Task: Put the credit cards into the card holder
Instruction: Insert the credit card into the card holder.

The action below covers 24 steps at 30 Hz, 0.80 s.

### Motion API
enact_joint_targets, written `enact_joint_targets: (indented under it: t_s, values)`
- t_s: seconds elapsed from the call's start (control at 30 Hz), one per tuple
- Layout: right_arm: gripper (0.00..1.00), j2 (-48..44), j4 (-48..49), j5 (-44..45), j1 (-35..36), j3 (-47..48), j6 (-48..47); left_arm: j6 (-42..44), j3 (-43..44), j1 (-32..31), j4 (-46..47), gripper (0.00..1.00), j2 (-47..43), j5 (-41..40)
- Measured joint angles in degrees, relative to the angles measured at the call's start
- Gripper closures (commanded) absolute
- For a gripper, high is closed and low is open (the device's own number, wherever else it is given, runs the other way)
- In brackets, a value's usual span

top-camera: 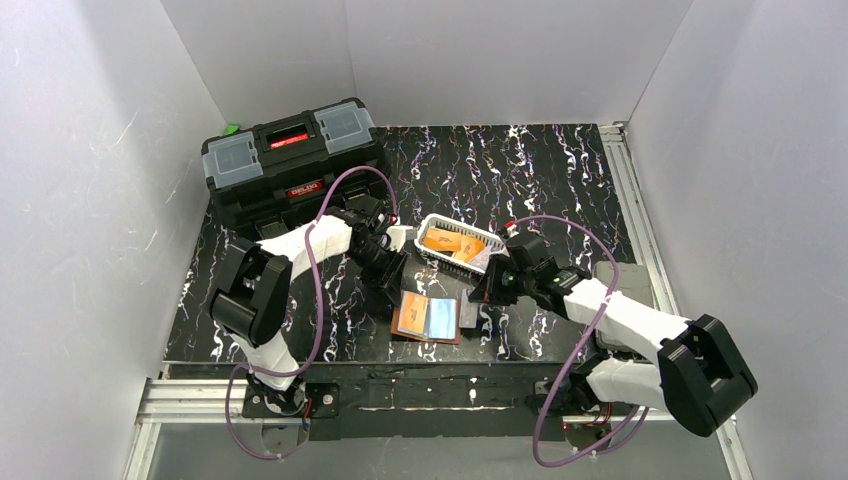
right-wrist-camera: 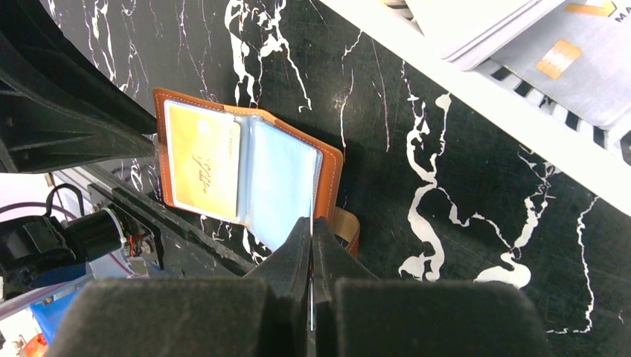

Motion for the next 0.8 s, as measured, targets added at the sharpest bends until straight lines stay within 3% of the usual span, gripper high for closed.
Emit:
enact_joint_targets:
  t_s: [0.8]
  values:
    - [0.99, 3.1, 4.6, -1.6, 0.2, -0.9, 1.2, 0.0, 0.0, 0.0, 0.0, 0.78, 0.0, 0.0]
